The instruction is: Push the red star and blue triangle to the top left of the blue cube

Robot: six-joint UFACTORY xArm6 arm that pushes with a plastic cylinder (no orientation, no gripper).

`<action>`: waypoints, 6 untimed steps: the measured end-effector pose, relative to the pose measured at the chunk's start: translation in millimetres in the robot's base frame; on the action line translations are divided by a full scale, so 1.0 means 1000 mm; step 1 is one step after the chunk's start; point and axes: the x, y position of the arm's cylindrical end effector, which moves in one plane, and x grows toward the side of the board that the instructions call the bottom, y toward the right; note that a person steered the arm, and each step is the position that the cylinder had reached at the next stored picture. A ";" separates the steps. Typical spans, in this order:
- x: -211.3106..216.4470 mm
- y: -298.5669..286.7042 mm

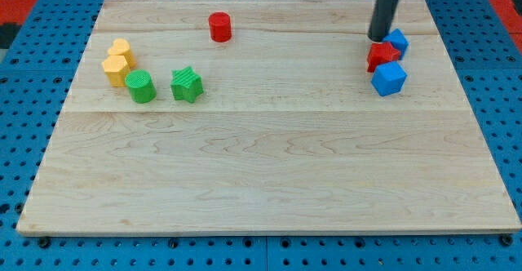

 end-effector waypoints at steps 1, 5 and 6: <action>-0.034 -0.002; 0.039 -0.016; 0.038 0.005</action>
